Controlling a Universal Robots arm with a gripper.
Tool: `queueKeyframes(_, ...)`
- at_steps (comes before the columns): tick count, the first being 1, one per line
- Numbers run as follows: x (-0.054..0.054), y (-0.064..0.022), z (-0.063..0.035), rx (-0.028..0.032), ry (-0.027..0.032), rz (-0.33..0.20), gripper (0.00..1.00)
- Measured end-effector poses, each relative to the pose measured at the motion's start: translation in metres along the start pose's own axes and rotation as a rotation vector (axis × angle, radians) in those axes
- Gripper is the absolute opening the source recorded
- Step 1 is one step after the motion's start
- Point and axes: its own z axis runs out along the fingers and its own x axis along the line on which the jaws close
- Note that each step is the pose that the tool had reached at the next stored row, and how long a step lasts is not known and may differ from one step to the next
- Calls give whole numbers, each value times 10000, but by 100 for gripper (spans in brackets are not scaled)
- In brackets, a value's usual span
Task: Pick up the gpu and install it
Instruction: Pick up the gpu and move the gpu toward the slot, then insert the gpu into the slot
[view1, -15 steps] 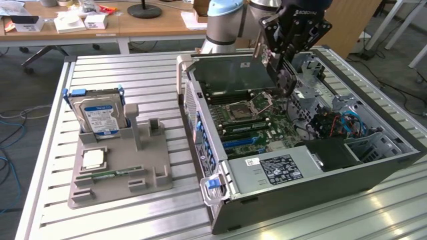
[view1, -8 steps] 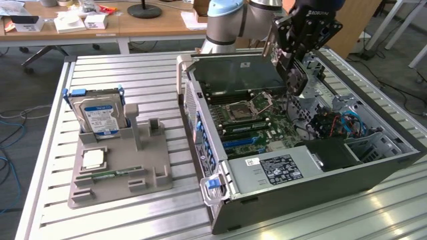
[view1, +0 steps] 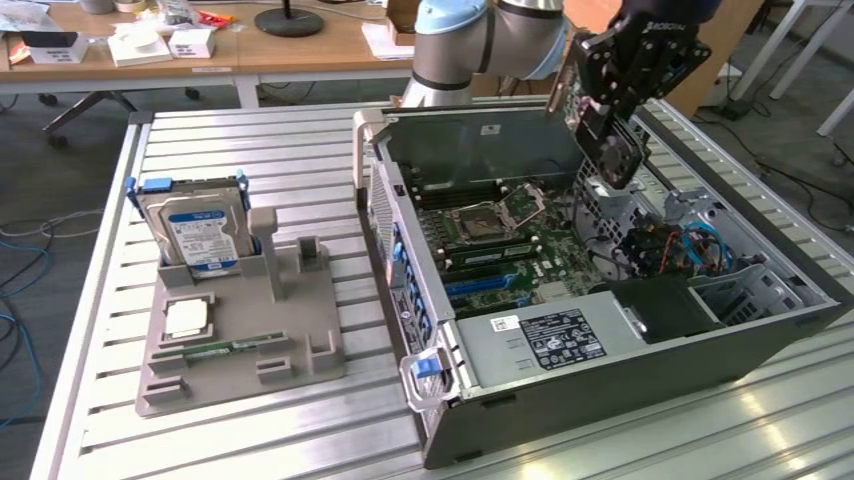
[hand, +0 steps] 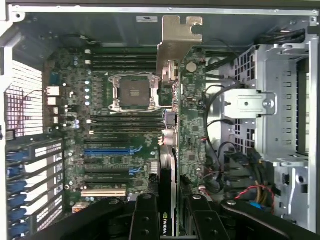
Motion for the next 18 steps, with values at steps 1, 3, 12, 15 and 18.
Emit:
queueKeyframes(1,-34,1,1,-1,0,0,27)
queueKeyframes(3,-99,3,5,-3,0,0,27)
queueKeyframes(12,-366,12,13,-1,3,1,27)
queueKeyframes(15,-385,13,13,-1,3,0,27)
queueKeyframes(18,-385,12,13,-1,2,0,27)
